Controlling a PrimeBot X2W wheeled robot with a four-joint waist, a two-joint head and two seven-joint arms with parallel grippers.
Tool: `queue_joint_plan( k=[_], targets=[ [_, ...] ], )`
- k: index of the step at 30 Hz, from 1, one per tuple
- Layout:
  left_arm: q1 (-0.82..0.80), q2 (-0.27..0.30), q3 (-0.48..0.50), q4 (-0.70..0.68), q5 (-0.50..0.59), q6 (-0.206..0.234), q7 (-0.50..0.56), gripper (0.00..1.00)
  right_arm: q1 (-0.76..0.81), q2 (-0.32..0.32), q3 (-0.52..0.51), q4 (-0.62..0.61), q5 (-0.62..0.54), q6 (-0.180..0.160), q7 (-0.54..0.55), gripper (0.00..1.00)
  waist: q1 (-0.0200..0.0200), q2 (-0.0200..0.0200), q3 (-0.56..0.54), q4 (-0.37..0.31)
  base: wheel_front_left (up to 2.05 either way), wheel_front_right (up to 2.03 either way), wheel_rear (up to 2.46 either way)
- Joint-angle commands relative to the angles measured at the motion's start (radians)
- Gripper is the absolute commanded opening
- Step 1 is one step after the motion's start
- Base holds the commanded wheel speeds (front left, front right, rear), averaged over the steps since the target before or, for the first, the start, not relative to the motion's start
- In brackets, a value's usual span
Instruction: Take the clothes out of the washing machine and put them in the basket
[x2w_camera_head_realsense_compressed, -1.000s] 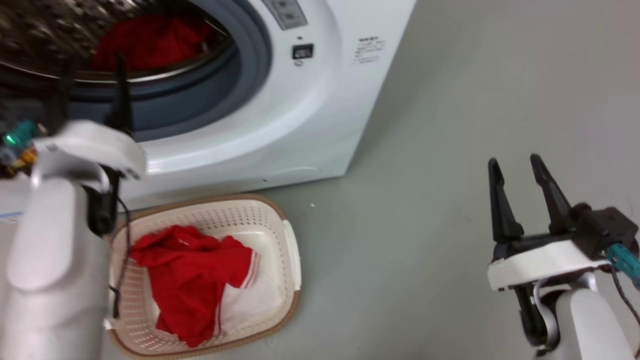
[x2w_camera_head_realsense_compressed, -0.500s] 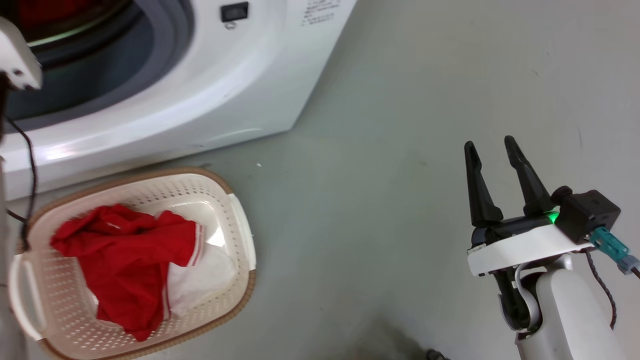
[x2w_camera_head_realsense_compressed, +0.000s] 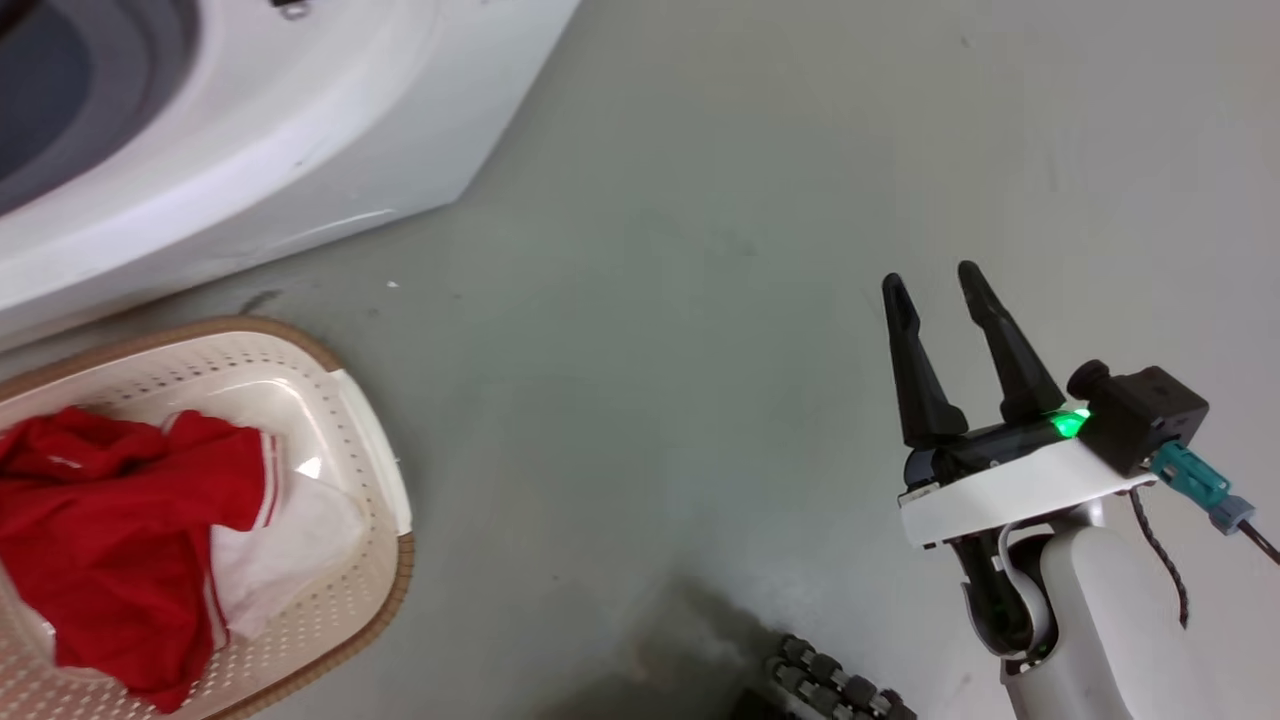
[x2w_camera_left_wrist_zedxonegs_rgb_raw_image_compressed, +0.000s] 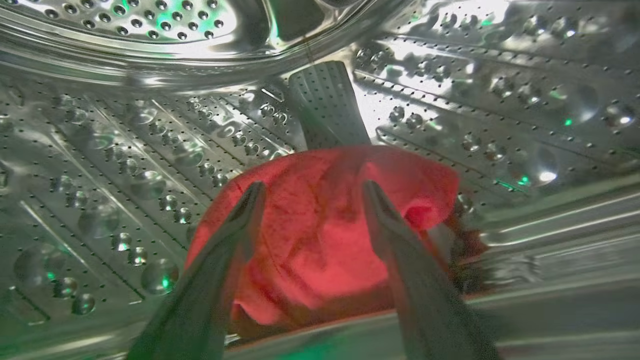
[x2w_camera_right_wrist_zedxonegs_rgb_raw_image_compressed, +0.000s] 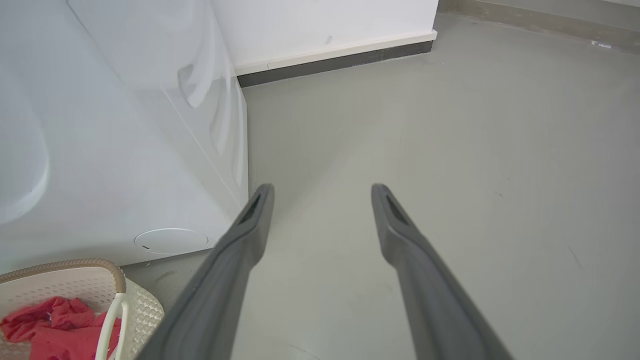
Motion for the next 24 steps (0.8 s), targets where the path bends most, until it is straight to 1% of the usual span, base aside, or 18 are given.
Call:
queue_joint_plan(
  k=[1, 7, 14, 18, 22, 23, 24],
  targets=[
    [-0.026, 0.019, -0.008, -0.006, 0.006, -0.004, 0.033, 1.0, -0.01, 0.001, 0.006, -0.005, 0.01, -0.001, -0.002, 1.0, -0.0002, 0.0, 0.025, -0.024, 0.0, 0.0, 0.0],
    [-0.102, 0.07, -0.04, -0.047, 0.006, -0.009, 0.183, 1.0, -0.013, 0.001, 0.031, -0.009, 0.027, -0.001, -0.002, 1.0, -0.0002, 0.0, 0.074, -0.053, 0.0, 0.0, 0.0],
    [-0.138, 0.084, -0.076, -0.098, -0.029, -0.012, 0.352, 1.0, -0.016, 0.001, 0.045, -0.013, 0.038, -0.001, -0.002, 1.0, -0.0002, 0.0, 0.108, -0.052, 0.0, 0.0, 0.0],
    [-0.132, 0.09, -0.096, -0.112, -0.049, -0.013, 0.405, 1.0, -0.018, 0.001, 0.05, -0.018, 0.045, -0.001, -0.002, 1.0, -0.0002, 0.0, 0.12, -0.051, 0.0, 0.0, 0.0],
    [-0.134, 0.089, -0.105, -0.117, -0.06, -0.013, 0.425, 1.0, -0.018, 0.001, 0.052, -0.021, 0.05, -0.001, -0.002, 1.0, -0.0002, 0.0, 0.129, -0.051, 0.0, 0.0, 0.0],
    [-0.135, 0.088, -0.106, -0.118, -0.06, -0.011, 0.427, 0.97, -0.017, 0.001, 0.052, -0.022, 0.052, -0.001, -0.002, 1.0, -0.0002, 0.0, 0.129, -0.052, 0.0, 0.0, 0.0],
    [-0.135, 0.087, -0.105, -0.113, -0.064, -0.007, 0.436, 0.55, -0.016, 0.001, 0.052, -0.022, 0.054, -0.001, -0.002, 1.0, -0.0002, 0.0, 0.129, -0.052, 0.0, 0.0, 0.0]
  ],
)
